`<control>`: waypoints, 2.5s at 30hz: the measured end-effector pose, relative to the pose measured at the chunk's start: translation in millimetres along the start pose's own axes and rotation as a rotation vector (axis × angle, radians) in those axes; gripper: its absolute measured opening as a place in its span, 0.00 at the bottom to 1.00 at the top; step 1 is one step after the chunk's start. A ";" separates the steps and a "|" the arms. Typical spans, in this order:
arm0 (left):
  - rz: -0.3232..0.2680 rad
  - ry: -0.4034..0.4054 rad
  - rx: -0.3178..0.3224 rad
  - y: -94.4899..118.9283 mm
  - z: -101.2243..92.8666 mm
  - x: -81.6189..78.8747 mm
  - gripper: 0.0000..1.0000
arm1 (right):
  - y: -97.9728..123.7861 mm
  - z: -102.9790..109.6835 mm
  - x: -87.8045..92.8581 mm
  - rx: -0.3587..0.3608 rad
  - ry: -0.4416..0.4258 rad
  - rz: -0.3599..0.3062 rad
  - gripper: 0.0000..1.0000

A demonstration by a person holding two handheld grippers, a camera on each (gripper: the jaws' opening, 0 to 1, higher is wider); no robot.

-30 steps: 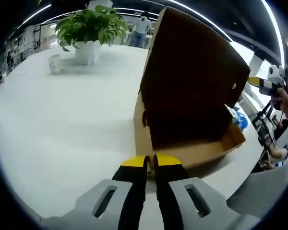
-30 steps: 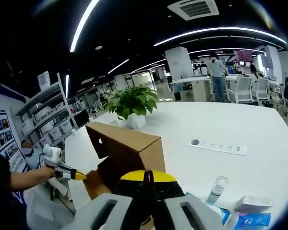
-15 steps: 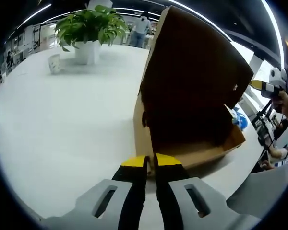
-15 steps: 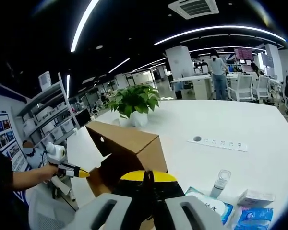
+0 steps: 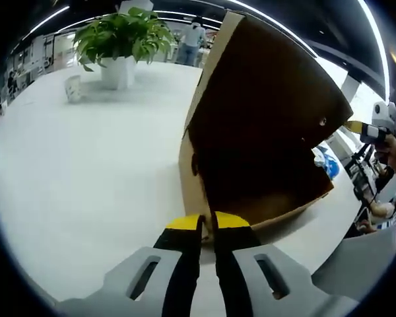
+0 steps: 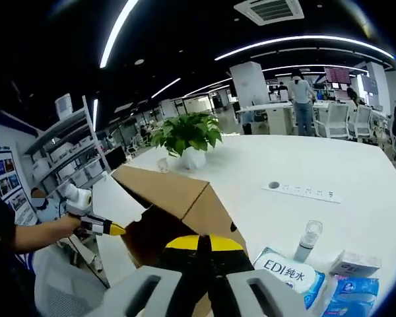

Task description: Operate the shoe box by opening the lid, removing the specified soft item, and placing it in the target area until the item is outside and the box remains undamaged.

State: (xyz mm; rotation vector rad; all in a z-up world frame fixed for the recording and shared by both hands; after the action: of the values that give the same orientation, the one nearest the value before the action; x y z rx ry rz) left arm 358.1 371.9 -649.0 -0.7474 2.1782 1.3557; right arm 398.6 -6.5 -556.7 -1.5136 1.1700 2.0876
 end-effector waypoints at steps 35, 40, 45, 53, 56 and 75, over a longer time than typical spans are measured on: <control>0.023 -0.065 -0.006 -2.9 -1.0 -12.1 0.06 | 8.3 9.9 17.5 -0.014 -0.080 -0.002 0.00; -0.009 -0.079 0.004 0.9 -6.1 -22.8 0.07 | 7.4 9.1 23.6 -0.016 -0.075 0.013 0.00; -0.039 -0.098 0.018 3.4 -12.4 -33.3 0.07 | 8.5 12.4 22.3 -0.019 -0.071 0.014 0.00; -0.070 -0.135 0.025 7.3 -18.9 -42.7 0.11 | 9.6 13.8 24.0 -0.019 -0.065 0.016 0.00; -0.085 -0.158 0.023 9.6 -20.8 -46.9 0.12 | 9.6 14.3 24.6 -0.022 -0.062 0.018 0.00; -0.108 -0.240 0.037 14.7 -24.1 -52.6 0.22 | 8.1 20.0 39.8 -0.056 0.012 0.040 0.03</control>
State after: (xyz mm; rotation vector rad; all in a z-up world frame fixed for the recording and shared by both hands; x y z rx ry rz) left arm 385.1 366.0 -596.1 -0.6424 1.9427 1.2766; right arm 364.7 -4.6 -586.7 -1.5421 1.1651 2.1574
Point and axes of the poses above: the point that each gripper's makers call its tool centre point, and the gripper's own axes: y roughly backward along the fingers, z roughly to its left, x roughly out of its underside, the point moved 9 cm from there along y, roughly backward along the fingers, and after that the axes turned 11 degrees about y, right-handed, at the moved point
